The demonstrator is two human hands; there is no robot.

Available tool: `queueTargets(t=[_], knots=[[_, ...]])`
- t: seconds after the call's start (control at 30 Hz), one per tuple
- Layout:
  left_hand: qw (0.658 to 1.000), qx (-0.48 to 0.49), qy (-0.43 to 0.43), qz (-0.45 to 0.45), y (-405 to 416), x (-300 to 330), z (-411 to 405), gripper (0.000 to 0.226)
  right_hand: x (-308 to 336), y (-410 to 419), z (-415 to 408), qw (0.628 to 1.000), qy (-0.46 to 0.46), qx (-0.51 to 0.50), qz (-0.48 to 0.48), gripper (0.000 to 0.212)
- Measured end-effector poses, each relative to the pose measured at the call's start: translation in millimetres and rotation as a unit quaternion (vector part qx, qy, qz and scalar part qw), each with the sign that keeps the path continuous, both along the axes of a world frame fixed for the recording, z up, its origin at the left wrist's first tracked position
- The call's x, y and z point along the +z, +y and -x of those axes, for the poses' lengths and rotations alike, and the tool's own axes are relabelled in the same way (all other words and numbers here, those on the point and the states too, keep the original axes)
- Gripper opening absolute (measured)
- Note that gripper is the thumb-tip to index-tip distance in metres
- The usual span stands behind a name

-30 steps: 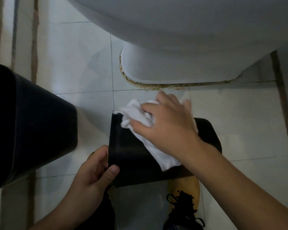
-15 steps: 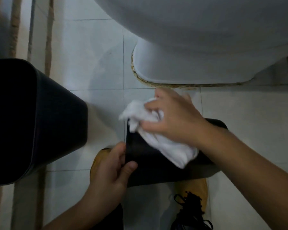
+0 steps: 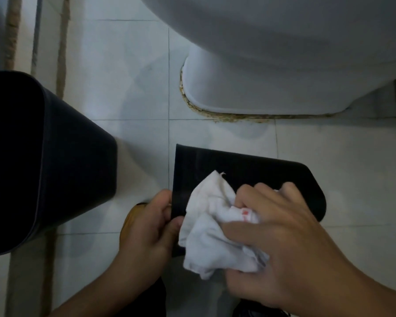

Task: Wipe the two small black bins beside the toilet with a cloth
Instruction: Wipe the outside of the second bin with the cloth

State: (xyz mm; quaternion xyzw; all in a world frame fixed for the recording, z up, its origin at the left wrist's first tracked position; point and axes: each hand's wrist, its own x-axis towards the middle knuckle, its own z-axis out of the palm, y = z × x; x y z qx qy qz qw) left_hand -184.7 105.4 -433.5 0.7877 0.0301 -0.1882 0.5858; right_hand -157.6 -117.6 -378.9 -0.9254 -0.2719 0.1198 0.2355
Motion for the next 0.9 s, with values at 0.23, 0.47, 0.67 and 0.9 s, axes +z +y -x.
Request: queueTargets(t=[0.23,0.47,0.67,0.9], knots=[[0.999,-0.004,0.023,0.030,-5,0,4,0.017,15,-1,-24,0.996,0.027,-0.077,0.033,0.025],[0.998,-0.012,0.021,0.059,-9,0,-1,0.019,-26,25,-90,0.982,0.093,-0.124,0.112,0.037],[1.000,0.003,-0.009,0.011,-6,-3,3,0.024,-15,31,-48,0.998,0.050,-0.008,-0.040,0.026],[0.998,-0.013,0.019,0.065,-11,6,-2,0.022,-41,26,-98,0.982,0.107,-0.140,0.070,0.038]])
